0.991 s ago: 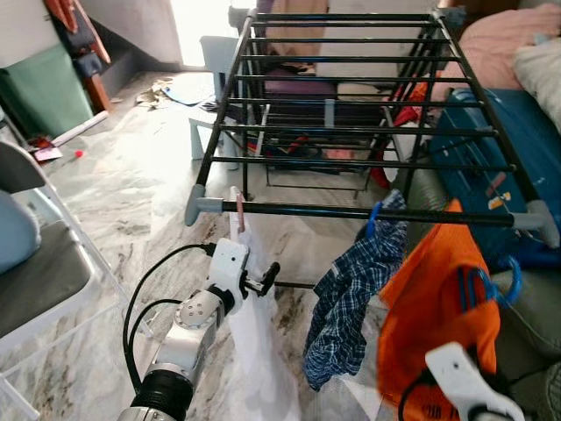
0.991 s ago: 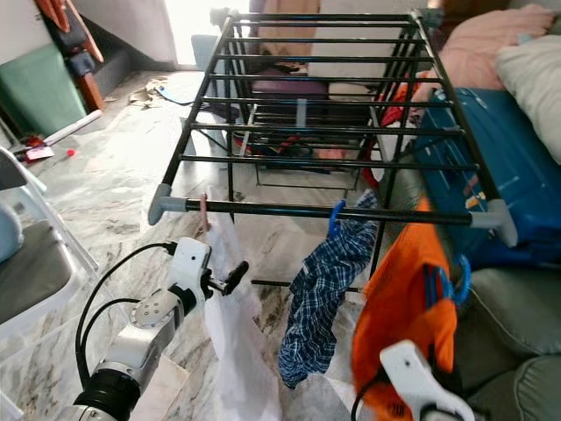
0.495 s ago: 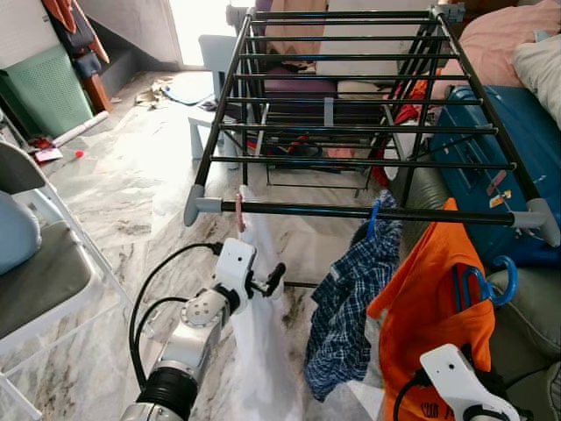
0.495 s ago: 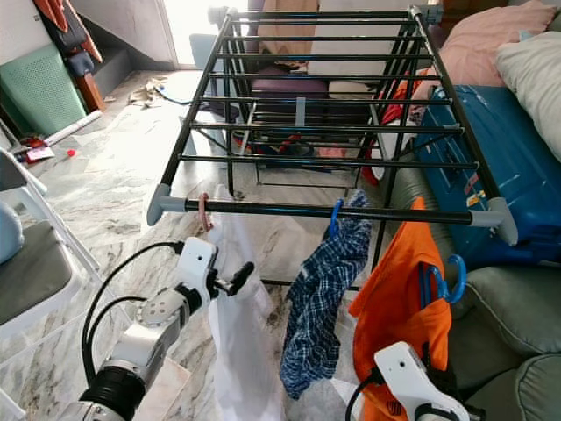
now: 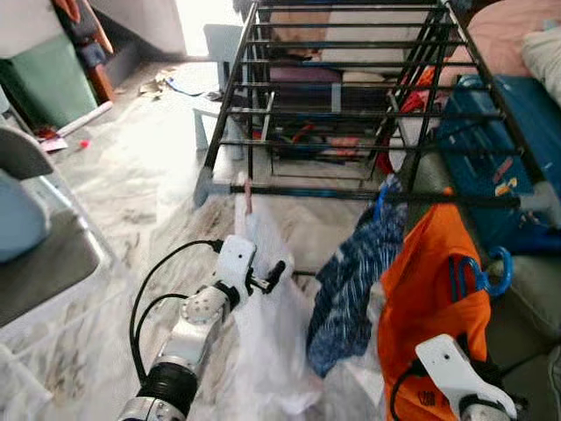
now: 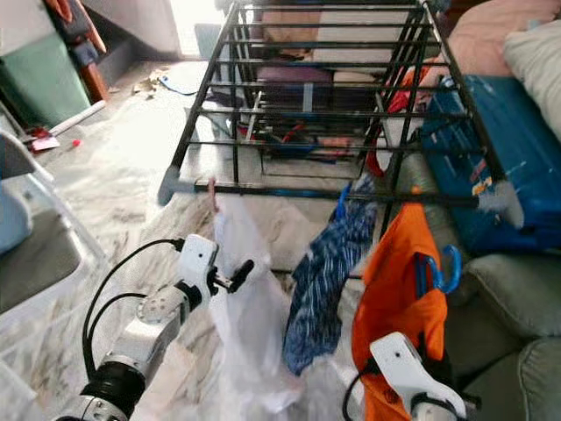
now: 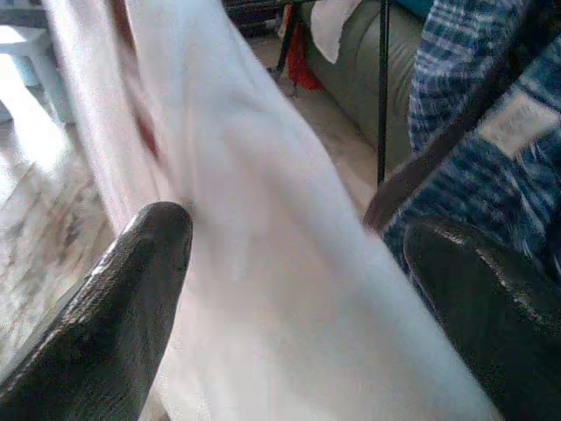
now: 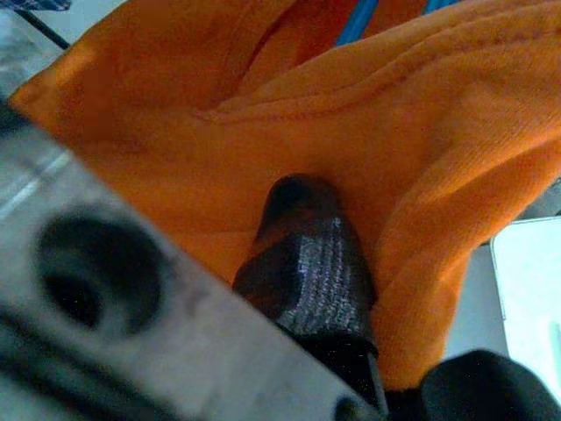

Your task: Hang hanger

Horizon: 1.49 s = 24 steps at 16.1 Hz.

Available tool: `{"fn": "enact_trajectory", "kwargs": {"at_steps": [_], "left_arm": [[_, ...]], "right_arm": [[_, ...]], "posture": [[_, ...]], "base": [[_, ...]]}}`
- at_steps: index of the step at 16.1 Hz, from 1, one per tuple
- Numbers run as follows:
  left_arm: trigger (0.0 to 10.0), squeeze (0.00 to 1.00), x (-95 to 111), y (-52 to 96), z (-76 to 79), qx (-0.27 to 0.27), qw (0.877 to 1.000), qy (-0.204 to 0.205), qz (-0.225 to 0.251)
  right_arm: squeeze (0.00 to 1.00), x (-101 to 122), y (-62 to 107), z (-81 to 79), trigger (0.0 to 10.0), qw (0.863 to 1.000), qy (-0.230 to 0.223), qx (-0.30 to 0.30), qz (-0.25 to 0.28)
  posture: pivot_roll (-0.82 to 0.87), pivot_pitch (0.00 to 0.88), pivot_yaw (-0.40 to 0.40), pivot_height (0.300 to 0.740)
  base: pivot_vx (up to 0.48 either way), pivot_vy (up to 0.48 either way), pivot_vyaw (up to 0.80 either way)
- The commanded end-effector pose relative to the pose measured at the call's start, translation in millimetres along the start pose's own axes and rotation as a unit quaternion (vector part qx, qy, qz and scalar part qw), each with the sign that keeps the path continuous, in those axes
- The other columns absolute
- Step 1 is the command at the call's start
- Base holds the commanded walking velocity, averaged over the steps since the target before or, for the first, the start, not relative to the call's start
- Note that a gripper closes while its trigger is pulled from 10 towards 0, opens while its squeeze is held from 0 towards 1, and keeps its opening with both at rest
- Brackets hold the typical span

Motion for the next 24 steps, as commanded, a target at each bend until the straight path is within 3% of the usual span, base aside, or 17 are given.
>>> {"fn": "enact_trajectory", "kwargs": {"at_steps": [1,8,11,13,18,24], "left_arm": [[10.0,0.0,0,-0.6,-0.9,0.001,1.0,-0.006,-0.001],[10.0,0.0,-5,-1.5,-0.7,0.003,1.0,-0.01,-0.007],[10.0,0.0,-3,-3.9,-6.4,0.01,1.0,-0.022,-0.005],[10.0,0.0,6,-3.7,-21.0,0.037,0.999,-0.031,0.006],[10.0,0.0,-3,11.6,-43.4,0.069,0.997,-0.037,0.002],[10.0,0.0,-7,12.3,-43.0,0.069,0.997,-0.042,-0.002]], "right_arm": [[0.0,8,-1.3,0.8,10.0,1.0,-0.001,-0.003,0.014],[0.0,11,-8.2,-1.4,10.0,1.0,0.005,0.002,0.018],[0.0,12,-10.9,-2.7,10.0,1.0,0.006,0.006,0.02],[0.0,23,-12.2,-2.1,10.0,0.999,-0.009,0.013,0.05],[0.0,29,-13.1,-6.0,10.0,0.997,-0.021,0.03,0.067],[0.0,29,-21.9,-12.3,10.0,0.996,-0.028,0.046,0.073]], "posture": [[-0.1,0.0,0.033,0.74],[-0.09,0.0,0.016,0.74],[-0.08,0.0,0.014,0.74],[-0.07,0.0,0.01,0.74],[-0.04,0.0,0.005,0.74],[-0.01,0.0,0.004,0.74]], "base": [[-0.334,0.0,0.0],[-0.334,0.0,0.0],[-0.336,0.0,0.0],[-0.334,0.0,0.0],[-0.276,0.0,0.0],[-0.308,0.0,0.0]]}}
Point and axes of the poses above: a point about 5 cm out from each wrist's last joint towards the gripper, its own y axis pointing back from the gripper into the wrist, its own x axis along the axis of the wrist's last joint, z = x × y, the point moved 6 cm from there along -y, pointing out of the wrist towards the gripper, and after that the axes turned 4 degrees about y, right-handed, at the moved point
